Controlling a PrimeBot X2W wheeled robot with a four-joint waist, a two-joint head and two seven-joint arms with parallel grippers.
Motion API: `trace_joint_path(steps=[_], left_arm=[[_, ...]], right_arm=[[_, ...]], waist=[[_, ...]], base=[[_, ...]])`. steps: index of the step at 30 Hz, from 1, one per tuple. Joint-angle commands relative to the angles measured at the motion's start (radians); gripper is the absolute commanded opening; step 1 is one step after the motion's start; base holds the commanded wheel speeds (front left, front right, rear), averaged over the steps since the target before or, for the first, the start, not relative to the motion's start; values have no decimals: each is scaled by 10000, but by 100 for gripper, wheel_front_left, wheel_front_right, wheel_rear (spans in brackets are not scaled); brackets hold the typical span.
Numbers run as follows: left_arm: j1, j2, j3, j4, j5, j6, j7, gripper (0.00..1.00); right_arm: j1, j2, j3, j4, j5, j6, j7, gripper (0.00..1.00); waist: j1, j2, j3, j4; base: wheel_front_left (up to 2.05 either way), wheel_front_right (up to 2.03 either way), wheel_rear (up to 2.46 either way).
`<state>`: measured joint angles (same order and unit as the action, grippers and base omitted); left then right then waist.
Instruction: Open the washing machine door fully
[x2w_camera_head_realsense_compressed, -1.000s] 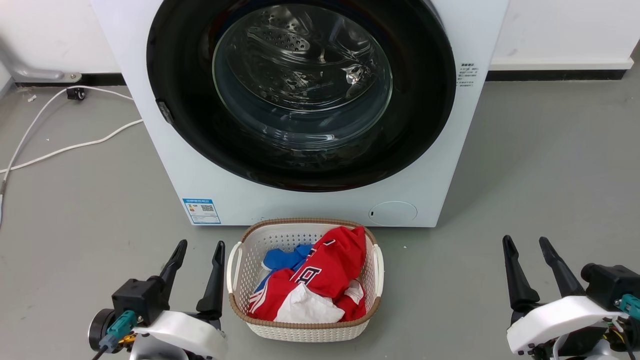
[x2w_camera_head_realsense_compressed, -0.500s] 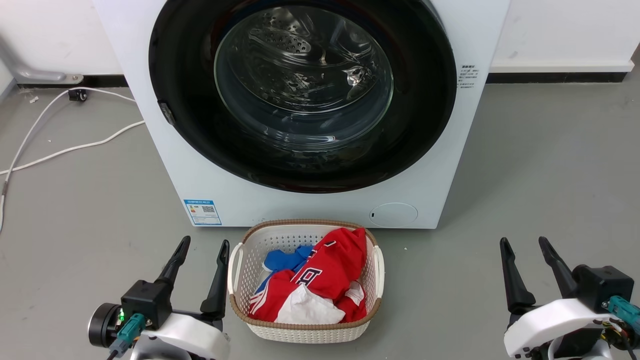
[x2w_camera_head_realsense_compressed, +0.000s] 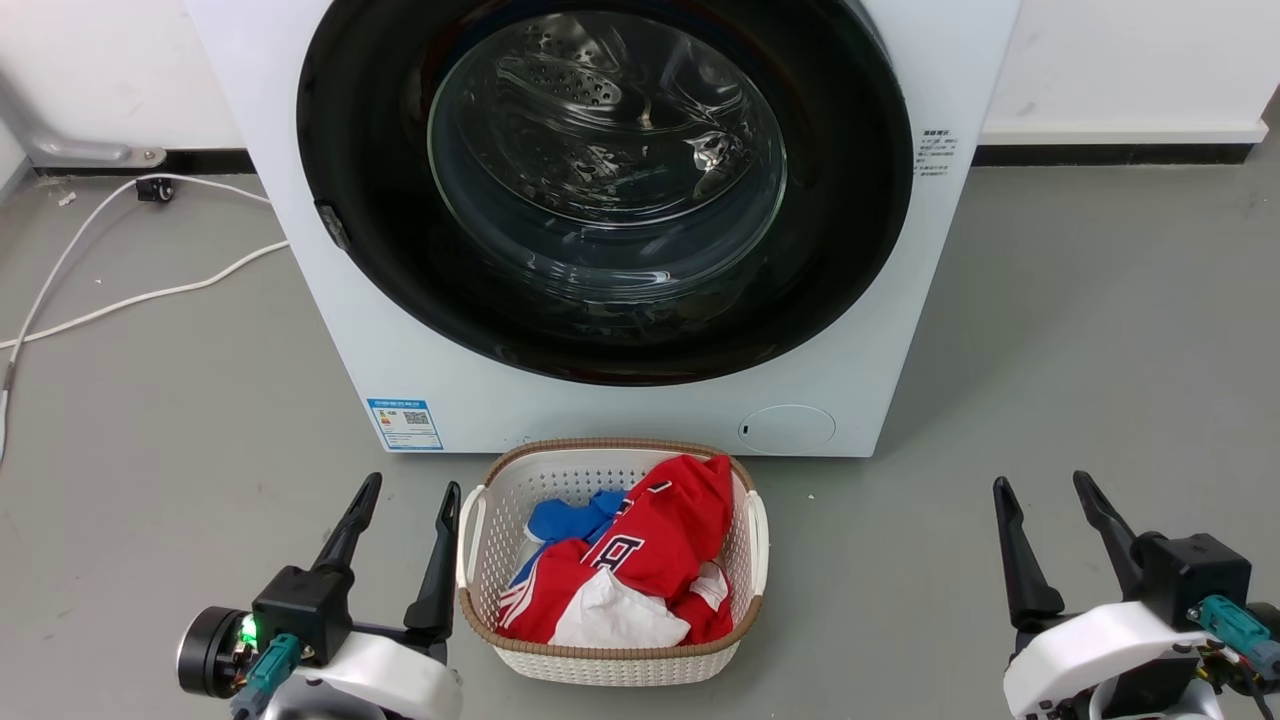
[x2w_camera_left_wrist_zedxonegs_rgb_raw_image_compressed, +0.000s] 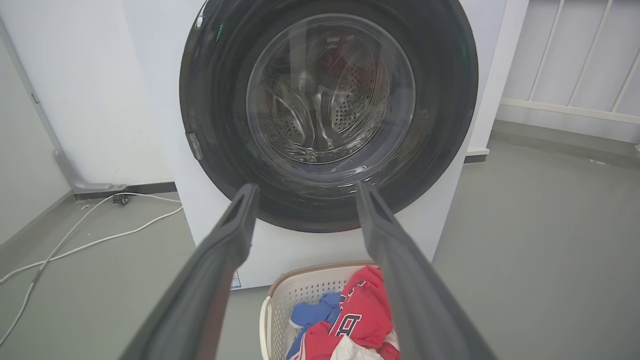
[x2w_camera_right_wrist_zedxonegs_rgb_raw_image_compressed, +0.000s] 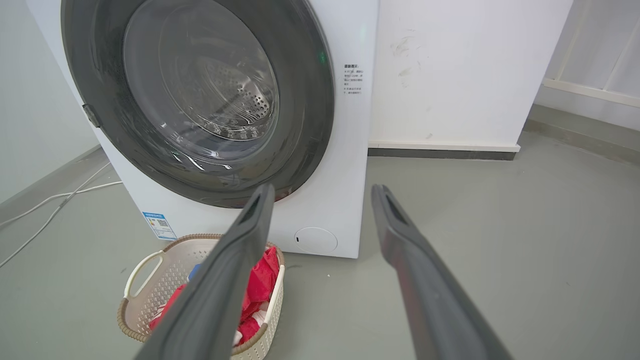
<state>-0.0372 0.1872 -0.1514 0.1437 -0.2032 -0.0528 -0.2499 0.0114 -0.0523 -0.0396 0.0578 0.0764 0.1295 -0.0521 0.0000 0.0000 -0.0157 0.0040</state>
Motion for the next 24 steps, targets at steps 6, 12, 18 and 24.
trace_joint_path(steps=[6, 12, 18, 24], left_arm=[[-16, -4, -17, 102, 286, 28, -173, 100], [-27, -16, -4, 210, 72, 48, -97, 100], [-44, -19, 1, 258, -66, 69, -17, 100], [-66, 4, -24, 267, -120, 138, 29, 100]], right_arm=[[87, 32, 1, -39, -383, 11, -101, 100], [84, 32, -23, 26, -192, 11, -128, 100], [95, 32, -14, 63, 34, 11, -110, 37], [80, 31, -21, 1, 587, 11, -147, 0]], waist=[[0, 0, -9, -4], [0, 0, 5, -9], [0, 0, 22, -25], [0, 0, 21, -42]], base=[[0, 0, 0], [0, 0, 0], [0, 0, 0], [0, 0, 0]])
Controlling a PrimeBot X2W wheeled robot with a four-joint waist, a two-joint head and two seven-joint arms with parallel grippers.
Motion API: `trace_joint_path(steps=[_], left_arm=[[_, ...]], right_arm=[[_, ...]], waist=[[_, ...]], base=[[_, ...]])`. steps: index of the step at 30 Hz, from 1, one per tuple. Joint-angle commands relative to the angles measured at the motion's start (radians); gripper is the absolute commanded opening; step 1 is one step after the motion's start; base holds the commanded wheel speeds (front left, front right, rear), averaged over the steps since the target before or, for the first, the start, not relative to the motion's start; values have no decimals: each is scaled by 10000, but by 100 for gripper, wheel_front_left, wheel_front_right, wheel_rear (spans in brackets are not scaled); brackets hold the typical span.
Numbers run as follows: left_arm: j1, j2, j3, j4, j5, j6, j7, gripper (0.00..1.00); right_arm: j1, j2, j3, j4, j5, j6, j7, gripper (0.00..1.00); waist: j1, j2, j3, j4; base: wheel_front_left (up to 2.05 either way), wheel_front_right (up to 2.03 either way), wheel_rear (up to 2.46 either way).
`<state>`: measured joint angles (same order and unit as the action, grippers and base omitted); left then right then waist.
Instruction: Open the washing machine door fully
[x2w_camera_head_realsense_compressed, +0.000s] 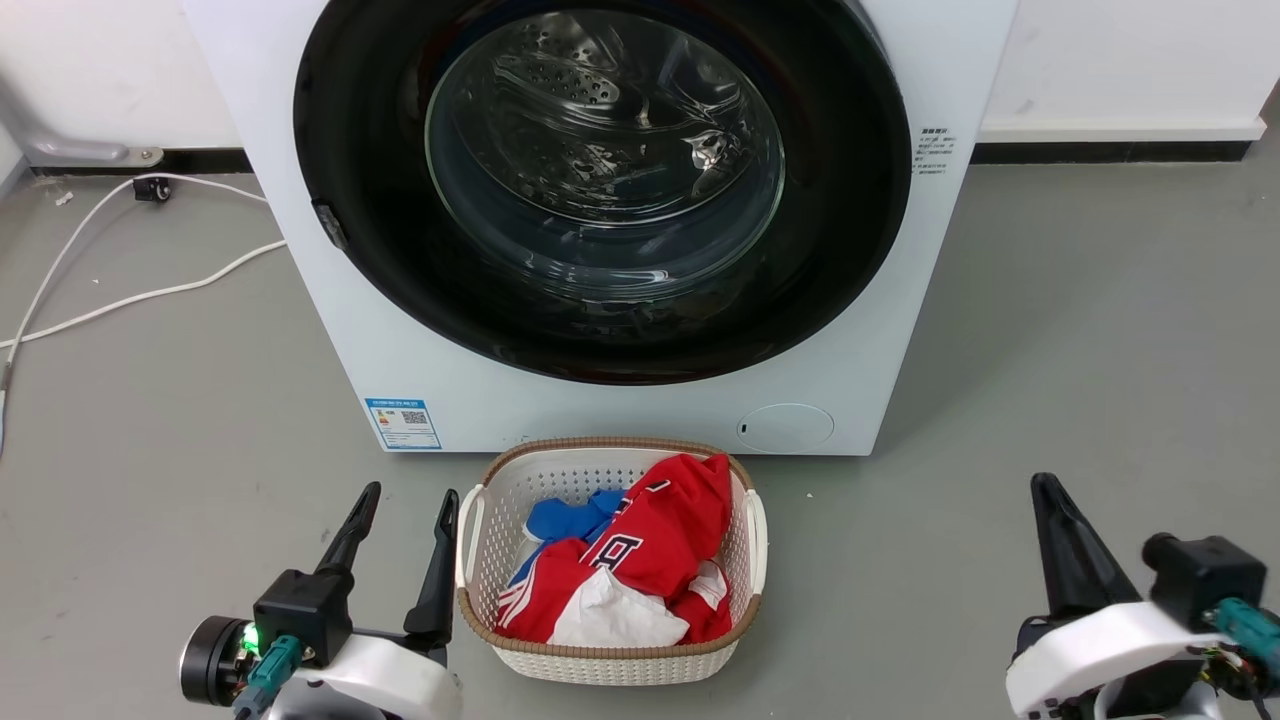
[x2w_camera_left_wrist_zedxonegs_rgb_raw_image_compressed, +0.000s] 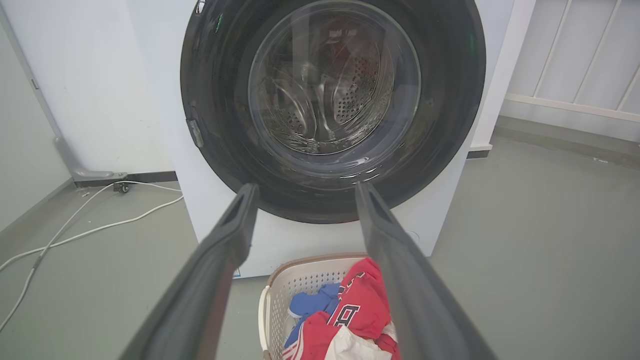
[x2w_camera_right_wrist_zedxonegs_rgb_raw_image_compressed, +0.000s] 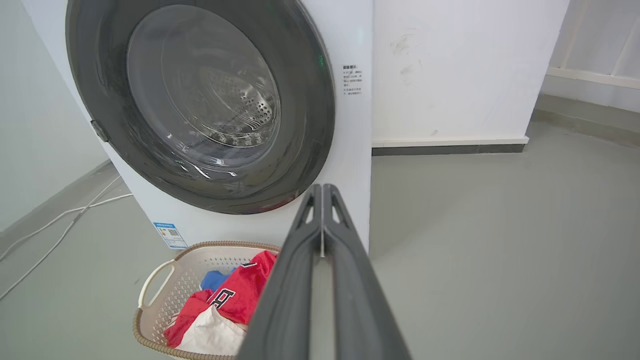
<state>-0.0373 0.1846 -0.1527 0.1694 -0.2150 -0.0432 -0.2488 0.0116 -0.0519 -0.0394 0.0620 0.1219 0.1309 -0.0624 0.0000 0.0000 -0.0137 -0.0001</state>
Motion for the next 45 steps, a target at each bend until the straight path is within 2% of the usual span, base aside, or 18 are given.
trace_joint_path(steps=[1, 2, 3, 4, 5, 6, 11, 14, 17, 21, 29, 38, 45], left_arm=[[-74, 40, -13, 9, -4, 63, 18, 100], [-79, 45, -19, 11, -8, 83, 22, 100], [-79, 45, -19, 11, -8, 83, 22, 100], [-84, 46, -27, 12, -12, 82, 22, 100], [-88, 47, -33, 15, -20, 86, 21, 100], [-103, 89, -52, 7, 2, 107, 1, 100], [-130, 110, -110, -49, 78, 168, -49, 100], [-184, 90, -139, -105, 69, 165, -72, 100], [-316, 59, -186, -190, 80, 169, -93, 100], [-633, -10, -279, -334, 76, 104, -94, 100], [-1625, -169, -387, -789, 64, -24, -153, 100], [-2476, -351, -263, -1355, 191, -161, -174, 100], [-2693, -560, -167, -1585, 279, -255, -175, 100]], right_arm=[[74, 26, -114, 3, 508, -3, -26, 0], [77, 21, -182, 92, 1130, -3, 54, 0], [77, 21, -182, 92, 1130, -3, 54, 0], [69, 26, -188, 165, 1967, -1, 96, 0], [60, 24, -182, 233, 2984, -1, 150, 0], [39, 26, 33, 380, 6138, -1, 339, 0], [-147, 20, 226, 294, 10319, -1, 354, 0], [-358, 17, 48, 267, 12012, -1, 441, 0], [-763, 15, -409, 405, 13009, -1, 670, 0], [-1634, -199, -1204, 807, 13545, 1, 1036, 0], [-4311, -1354, -2159, 2710, 14070, 1, 1837, 0], [-8095, -2657, -1832, 5667, 14507, 1, 3629, 0], [-10865, -3381, -933, 7852, 14012, 1, 5025, 0]], waist=[[0, 0, -1, -6], [0, 0, -6, -7], [0, 0, -6, -7], [0, 0, -12, -5], [0, 0, -18, -2], [0, 0, -33, -1], [0, 0, 4, -35], [0, 0, 136, -74], [0, 0, 385, -71], [0, 0, 862, 17], [0, 0, 2415, 372], [0, 0, 3983, 740], [0, 0, 4512, 1010]], base=[[0, 0, 0], [0, 0, 0], [0, 0, 0], [0, 0, 0], [0, 0, 0], [0, 0, 0], [0, 0, 0], [0, 0, 0], [0, 0, 0], [0, 0, 0], [0, 0, 0], [0, 0, 0], [0, 0, 0]])
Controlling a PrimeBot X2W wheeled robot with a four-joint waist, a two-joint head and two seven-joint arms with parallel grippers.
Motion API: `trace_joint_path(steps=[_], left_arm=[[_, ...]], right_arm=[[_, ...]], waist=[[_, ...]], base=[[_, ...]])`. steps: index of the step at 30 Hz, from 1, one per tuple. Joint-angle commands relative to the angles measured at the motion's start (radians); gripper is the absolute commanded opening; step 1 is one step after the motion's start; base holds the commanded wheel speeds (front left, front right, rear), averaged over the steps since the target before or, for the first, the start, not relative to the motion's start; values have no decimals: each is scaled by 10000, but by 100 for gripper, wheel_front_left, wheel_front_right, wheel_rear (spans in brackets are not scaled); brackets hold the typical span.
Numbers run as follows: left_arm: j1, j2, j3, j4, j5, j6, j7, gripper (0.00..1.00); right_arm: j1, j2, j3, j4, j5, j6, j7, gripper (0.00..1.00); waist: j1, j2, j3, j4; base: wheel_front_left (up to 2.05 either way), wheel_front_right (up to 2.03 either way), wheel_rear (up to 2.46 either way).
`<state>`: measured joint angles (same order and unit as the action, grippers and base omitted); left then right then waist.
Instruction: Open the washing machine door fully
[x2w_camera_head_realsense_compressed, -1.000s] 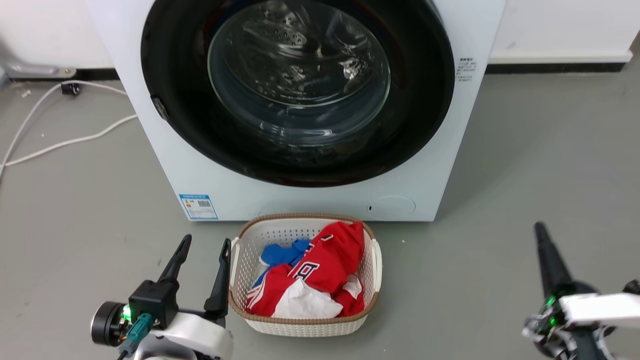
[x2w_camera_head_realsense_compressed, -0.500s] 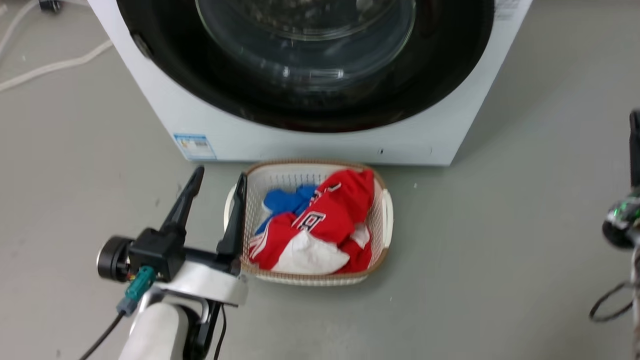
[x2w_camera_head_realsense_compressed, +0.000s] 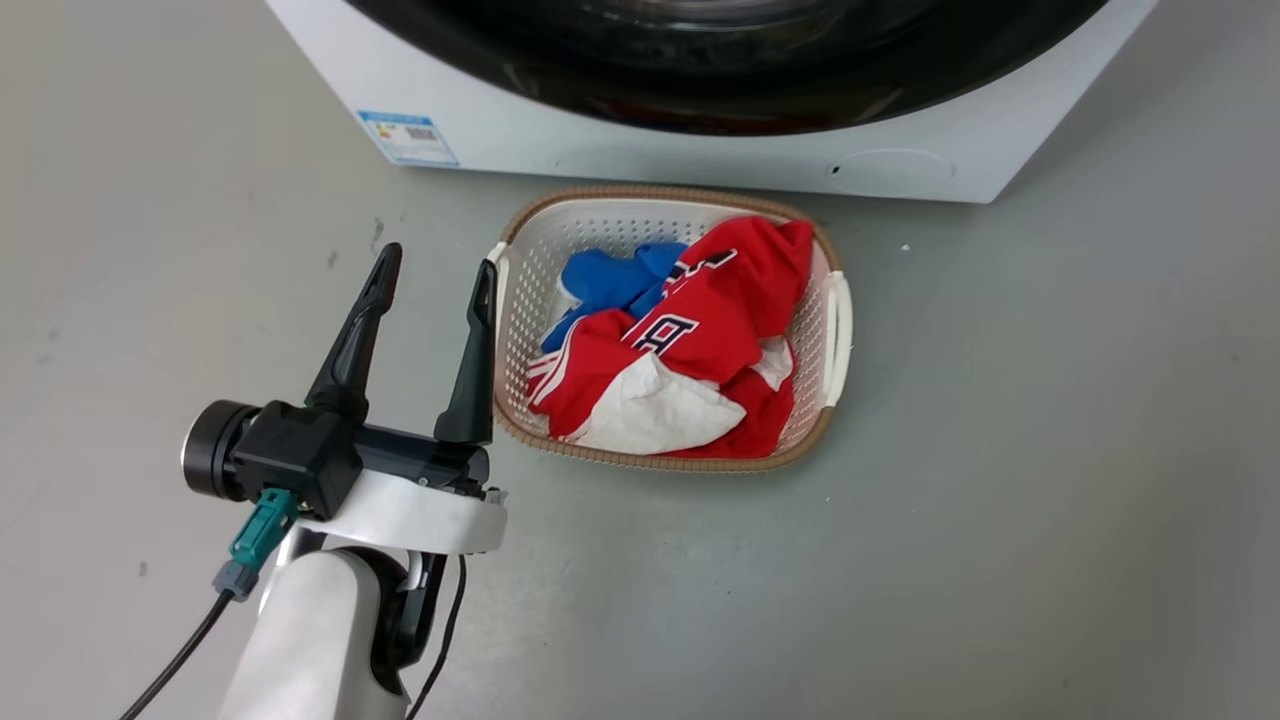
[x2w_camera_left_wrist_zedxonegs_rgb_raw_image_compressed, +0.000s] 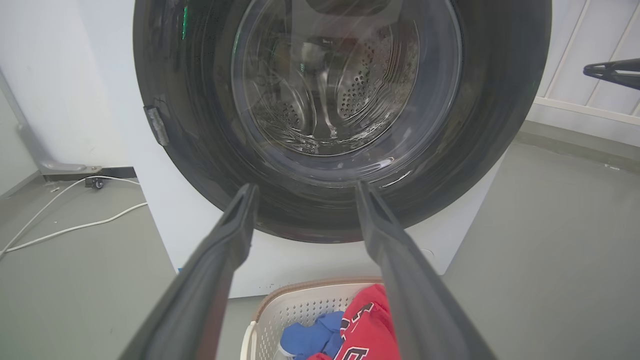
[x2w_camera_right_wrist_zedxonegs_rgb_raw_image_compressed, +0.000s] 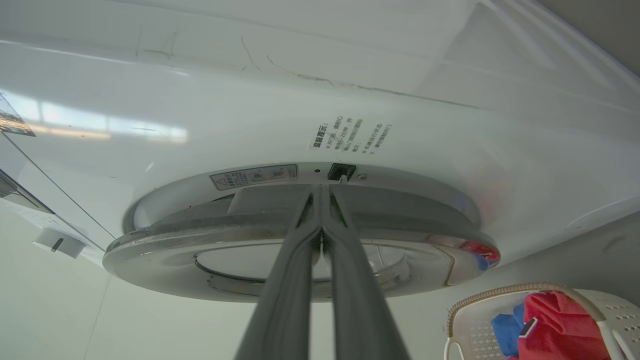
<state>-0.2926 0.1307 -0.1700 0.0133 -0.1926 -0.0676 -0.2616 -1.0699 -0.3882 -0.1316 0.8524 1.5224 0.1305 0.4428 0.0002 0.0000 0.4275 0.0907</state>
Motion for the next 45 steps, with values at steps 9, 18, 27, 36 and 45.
trace_joint_path(steps=[9, 18, 27, 36, 45], left_arm=[[-351, -173, 222, -134, 224, -74, -39, 100], [-421, -379, 242, -178, 322, -216, -40, 100], [-463, -520, 106, -76, 330, -436, -40, 100], [-15, -604, -85, 428, 323, -546, -40, 100], [841, -527, -215, 776, 475, -606, -39, 100]], right_arm=[[-2700, 162, 899, 1827, -1038, 4, 740, 0], [-4147, 358, 1371, 3134, -1762, 4, 1277, 0], [-4010, 500, 1413, 3376, -1663, 4, 2663, 0], [-2519, 516, 1308, 3071, -1266, 6, 4458, 0], [-501, 1097, 1627, 2004, -1271, 3, 5659, 0]], waist=[[-2, 0, 489, 339], [-2, 0, 777, 560], [-2, 0, 612, 570], [-2, 0, -772, 598], [-2, 0, -2026, 601]], base=[[0, 0, 0], [0, 0, 0], [0, 0, 0], [0, 0, 0], [0, 0, 0]])
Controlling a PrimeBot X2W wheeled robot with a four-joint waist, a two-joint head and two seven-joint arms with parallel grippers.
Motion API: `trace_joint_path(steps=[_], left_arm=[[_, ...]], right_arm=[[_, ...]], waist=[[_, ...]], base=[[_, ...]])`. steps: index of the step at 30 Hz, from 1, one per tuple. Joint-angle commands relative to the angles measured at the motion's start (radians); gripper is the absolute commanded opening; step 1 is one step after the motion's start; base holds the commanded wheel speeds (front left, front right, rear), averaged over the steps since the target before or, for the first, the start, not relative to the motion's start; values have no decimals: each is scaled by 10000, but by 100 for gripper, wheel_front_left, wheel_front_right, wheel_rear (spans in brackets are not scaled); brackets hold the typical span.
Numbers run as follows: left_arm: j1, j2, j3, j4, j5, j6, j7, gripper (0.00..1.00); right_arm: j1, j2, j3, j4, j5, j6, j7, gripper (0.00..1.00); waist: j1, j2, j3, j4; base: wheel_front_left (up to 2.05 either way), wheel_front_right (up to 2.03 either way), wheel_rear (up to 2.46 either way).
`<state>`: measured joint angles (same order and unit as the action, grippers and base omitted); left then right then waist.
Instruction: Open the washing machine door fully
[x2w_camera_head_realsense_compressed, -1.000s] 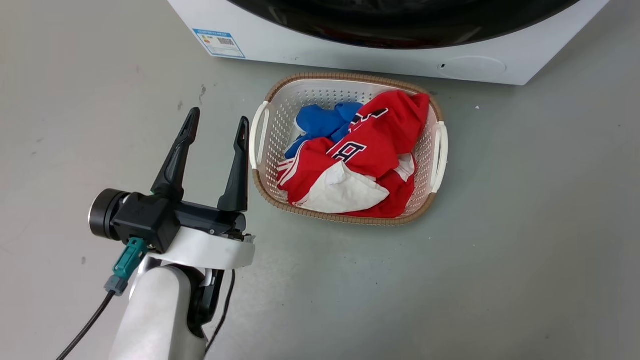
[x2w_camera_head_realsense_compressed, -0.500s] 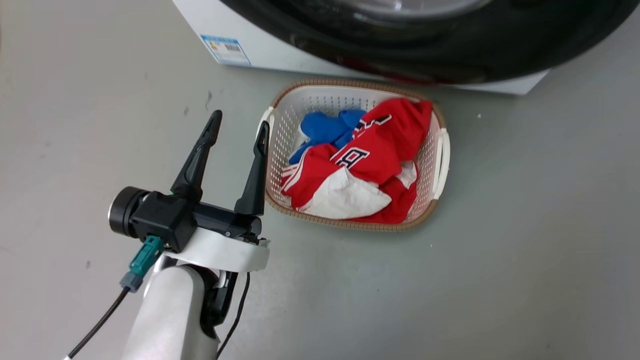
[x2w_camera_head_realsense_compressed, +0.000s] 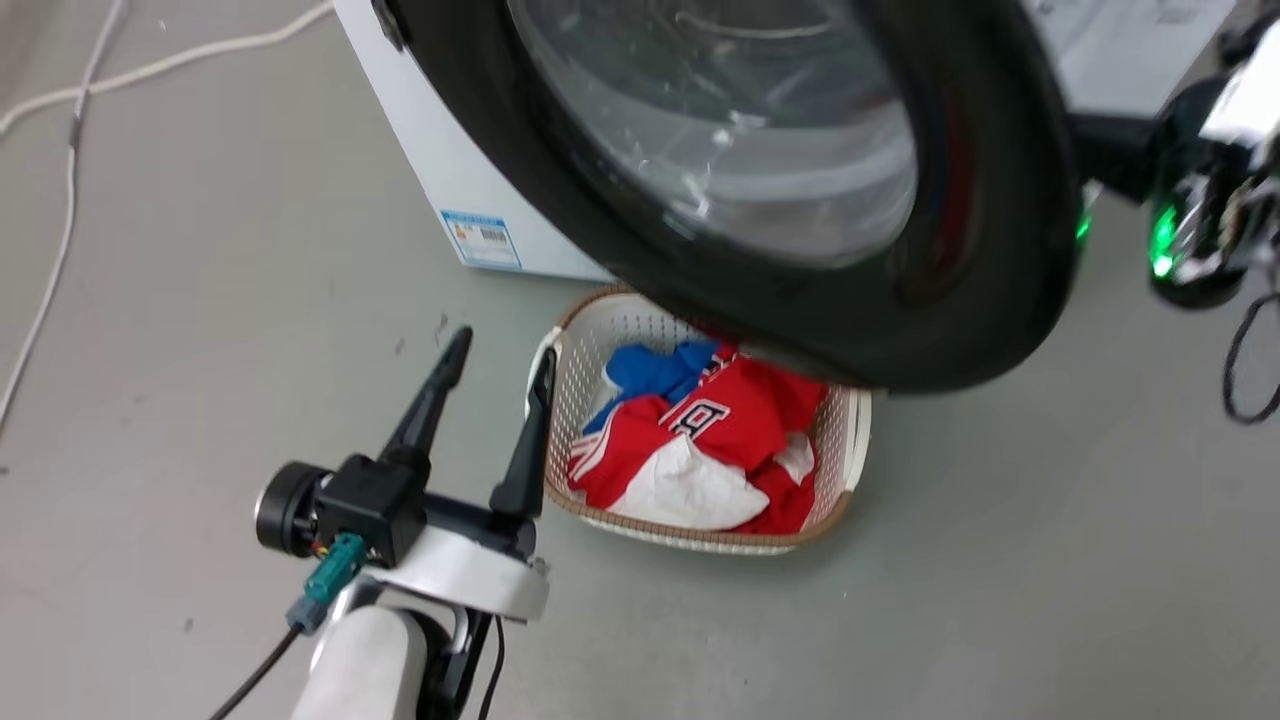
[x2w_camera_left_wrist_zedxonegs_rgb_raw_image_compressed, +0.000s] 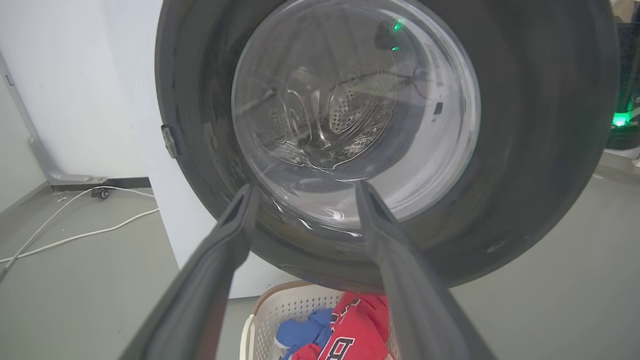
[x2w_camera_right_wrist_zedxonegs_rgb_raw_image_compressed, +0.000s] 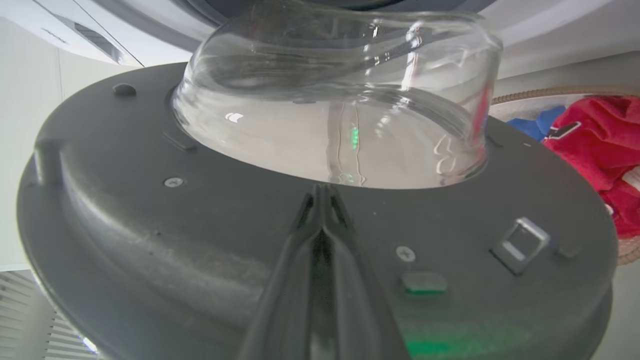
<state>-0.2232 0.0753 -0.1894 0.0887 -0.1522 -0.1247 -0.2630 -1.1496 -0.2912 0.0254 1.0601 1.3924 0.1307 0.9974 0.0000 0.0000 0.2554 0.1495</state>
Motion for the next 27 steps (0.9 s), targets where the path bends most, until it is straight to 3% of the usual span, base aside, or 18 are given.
trace_joint_path(steps=[1, 20, 27], left_arm=[[231, 44, -54, 48, 66, -40, -27, 100], [984, 203, -590, 582, -182, -55, -26, 100], [915, 293, -703, 658, -220, -59, -26, 100]], right_arm=[[532, 233, 80, -247, 46, 1, 191, 0], [4446, 2168, 592, -4301, -39, 1, 1137, 0], [5445, 2441, 1098, -5432, -179, 1, 922, 0]], waist=[[0, 0, -422, 25], [0, 0, -1609, 647], [0, 0, -1679, 678]], base=[[0, 0, 0], [0, 0, 0], [0, 0, 0]])
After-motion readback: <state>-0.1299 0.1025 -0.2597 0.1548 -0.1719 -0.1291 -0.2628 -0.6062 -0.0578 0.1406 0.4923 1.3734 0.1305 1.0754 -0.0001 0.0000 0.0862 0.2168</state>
